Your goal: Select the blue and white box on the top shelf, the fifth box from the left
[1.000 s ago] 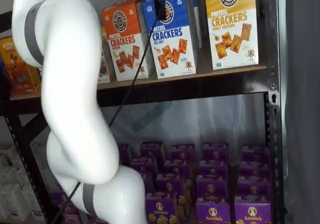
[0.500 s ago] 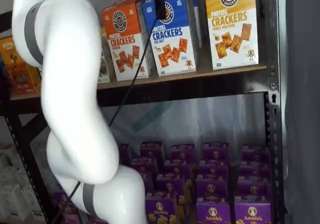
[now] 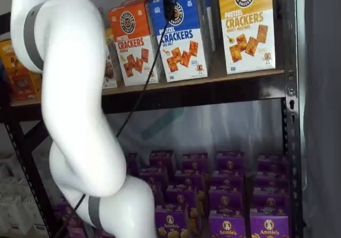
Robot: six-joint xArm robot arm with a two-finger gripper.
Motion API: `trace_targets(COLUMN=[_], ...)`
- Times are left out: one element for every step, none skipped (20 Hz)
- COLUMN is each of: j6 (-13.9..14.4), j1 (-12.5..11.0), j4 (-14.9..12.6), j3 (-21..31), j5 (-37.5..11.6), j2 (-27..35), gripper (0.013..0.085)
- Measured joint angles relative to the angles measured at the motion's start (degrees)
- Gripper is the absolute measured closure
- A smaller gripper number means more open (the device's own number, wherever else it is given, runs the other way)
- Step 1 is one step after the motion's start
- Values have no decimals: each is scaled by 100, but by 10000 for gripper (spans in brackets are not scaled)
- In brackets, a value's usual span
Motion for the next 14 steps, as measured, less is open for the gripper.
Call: trace_targets(j6=[-7, -13, -15, -14, -8, 3, 18, 34, 50, 66, 80, 99, 112, 119], j1=[-12, -18, -23, -25, -25, -20, -9, 5, 19, 32, 46, 62, 72, 75], j4=[6, 1, -6, -14, -22, -34, -52, -74, -98, -122, -146, -171, -185, -194], j3=[1, 9, 2, -7, -15, -22, -41, -60, -71, -87, -87, -44, 29, 93], j5=[24, 42, 90, 147, 212, 284, 379, 481, 586, 702, 805, 913, 998, 1059], j2=[-13, -35, -48, -65, -89, -117, -145, -174, -212, -248, -294, -391, -507, -602], gripper=[450, 450, 450, 450, 450, 450, 450, 450, 450, 450, 450, 450, 450, 450])
